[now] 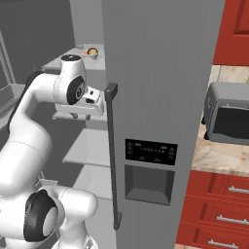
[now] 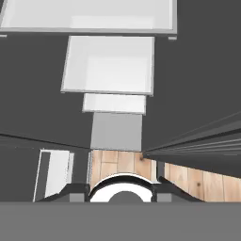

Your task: Place the tupperware containing the shrimp and mushroom meal in the microwave. Close the microwave door and press the start button to reheat the meal.

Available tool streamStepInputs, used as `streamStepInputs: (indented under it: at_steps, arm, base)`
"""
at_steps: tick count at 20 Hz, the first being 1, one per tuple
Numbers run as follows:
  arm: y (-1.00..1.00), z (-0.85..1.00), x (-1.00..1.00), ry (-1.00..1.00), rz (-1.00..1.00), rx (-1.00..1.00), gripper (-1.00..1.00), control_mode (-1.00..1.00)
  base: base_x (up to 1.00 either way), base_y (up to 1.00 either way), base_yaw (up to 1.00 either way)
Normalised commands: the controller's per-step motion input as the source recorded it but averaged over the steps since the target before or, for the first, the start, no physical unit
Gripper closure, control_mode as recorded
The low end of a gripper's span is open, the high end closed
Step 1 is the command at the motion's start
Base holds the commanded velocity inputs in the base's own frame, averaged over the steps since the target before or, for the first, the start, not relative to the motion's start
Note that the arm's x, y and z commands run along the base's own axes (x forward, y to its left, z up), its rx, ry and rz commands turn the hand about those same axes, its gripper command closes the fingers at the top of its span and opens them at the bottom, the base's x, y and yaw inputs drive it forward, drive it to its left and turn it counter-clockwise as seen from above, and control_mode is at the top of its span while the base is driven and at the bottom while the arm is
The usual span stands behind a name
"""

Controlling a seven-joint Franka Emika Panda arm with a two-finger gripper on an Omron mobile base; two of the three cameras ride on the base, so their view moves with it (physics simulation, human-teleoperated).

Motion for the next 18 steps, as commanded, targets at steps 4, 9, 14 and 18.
streamStepInputs:
  at_steps: [4,9,14,18]
  arm:
    - [-0.02,-0.01,-0.01,-0.02,0.0,0.0,-1.0,-1.0]
    - [0.04,0.01,0.0,-0.16,0.0,0.0,-1.0,-1.0]
    - [0.01,0.23,0.0,-0.35,0.0,0.01,-1.0,-1.0]
    - [0.0,0.35,0.0,-0.28,-0.07,0.04,-1.0,-1.0]
  base:
    - [0.0,0.0,0.0]
    - [0.0,0.0,0.0]
    - [0.0,0.0,0.0]
    - [0.0,0.0,0.0]
